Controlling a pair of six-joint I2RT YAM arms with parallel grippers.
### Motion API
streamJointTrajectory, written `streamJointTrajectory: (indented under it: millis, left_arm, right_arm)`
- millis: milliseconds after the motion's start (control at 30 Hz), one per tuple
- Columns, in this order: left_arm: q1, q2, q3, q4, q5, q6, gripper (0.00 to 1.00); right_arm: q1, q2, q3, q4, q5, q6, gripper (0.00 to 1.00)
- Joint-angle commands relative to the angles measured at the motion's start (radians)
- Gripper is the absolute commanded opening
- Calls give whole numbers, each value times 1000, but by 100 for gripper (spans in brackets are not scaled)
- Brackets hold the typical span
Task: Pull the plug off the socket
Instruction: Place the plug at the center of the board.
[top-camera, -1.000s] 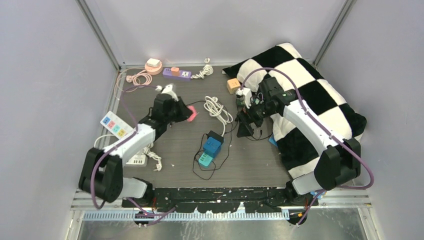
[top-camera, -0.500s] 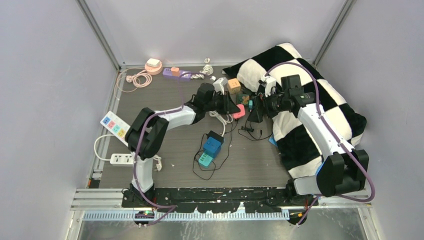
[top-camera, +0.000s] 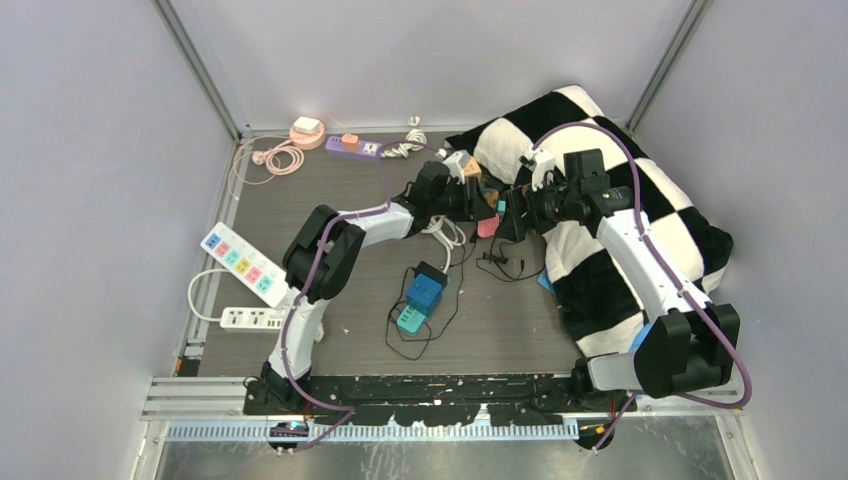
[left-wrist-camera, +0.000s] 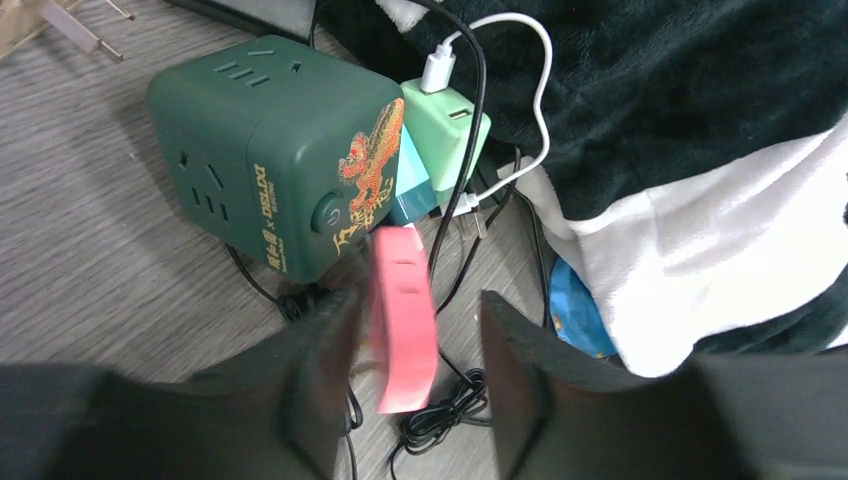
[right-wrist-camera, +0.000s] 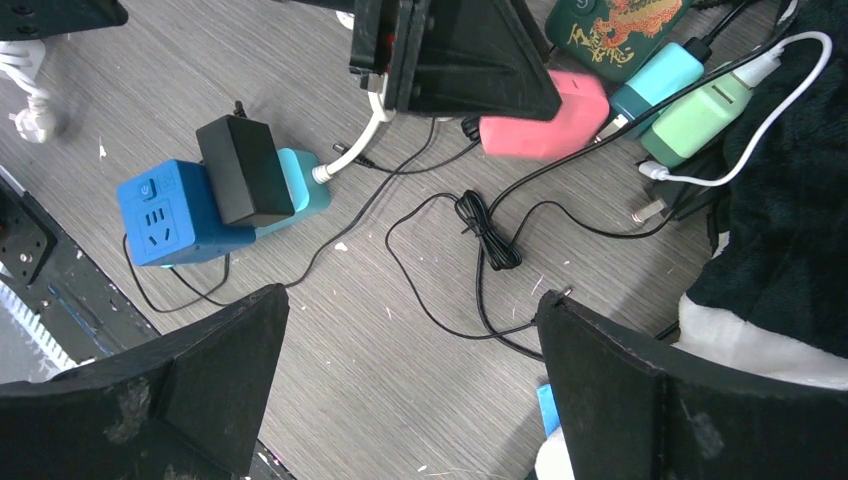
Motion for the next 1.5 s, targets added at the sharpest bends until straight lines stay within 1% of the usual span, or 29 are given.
streamJointTrajectory:
  millis: [0,33,100,200,300,567,733,833,967,1000,1067,1133,1167,1200,1267,1467]
  left_arm:
    - [-16,15,62,-18,-27,25,54]
    - [-17,11,62,-20,-32,32,59]
    - [-17,-9,57,-26,-36,49,61]
    - [-17,-64,36,-37,-46,89,62]
    - [-17,-152,-16,-36,-67,144,63]
    - [-17,-472,-303,85,-141,316,63]
    - [-17,-645,-473,86,-179,374,64]
    - [-18,-753,-574,98,-197,373,66]
    - [-17,-907,-750,135,-248,353,70]
    - [-17,-952,-791,144,-262,352,72]
    - [-16,-1041,-875,174,-306,347,81]
    - [-16,-1148,-956,196,-363,333,95]
    - [-16,-1190,-991,198,-381,317,99]
    - [-15,-1232,-1024,198,-422,292,100]
    - [-13,-1301,-1072,187,-441,247,100]
    - [-12,-1427,-1091,31,-313,190,99]
  right_arm:
    - [-4,0,3,32,11,3,99]
    - [-3,1,3,31,10,2,99]
    - [-4,0,2,31,9,-1,99]
    - [-4,2,1,26,-8,-14,99]
    - [-5,-3,1,13,-43,-41,99]
    - [-4,-33,-13,-20,-170,-130,99]
    - [-5,-25,-14,-68,-284,-207,99]
    - [-3,-27,-24,-82,-326,-250,99]
    - [-3,-32,-36,-102,-361,-303,99]
    - [-3,-34,-39,-104,-364,-315,99]
    - [-3,-41,-48,-101,-363,-332,99]
    - [-3,-57,-62,-87,-362,-339,100]
    - [-3,-66,-69,-80,-363,-340,100]
    - [-3,-73,-74,-74,-365,-343,100]
    - [-3,-82,-83,-75,-377,-358,100]
    - [-2,-77,-105,-137,-426,-492,99]
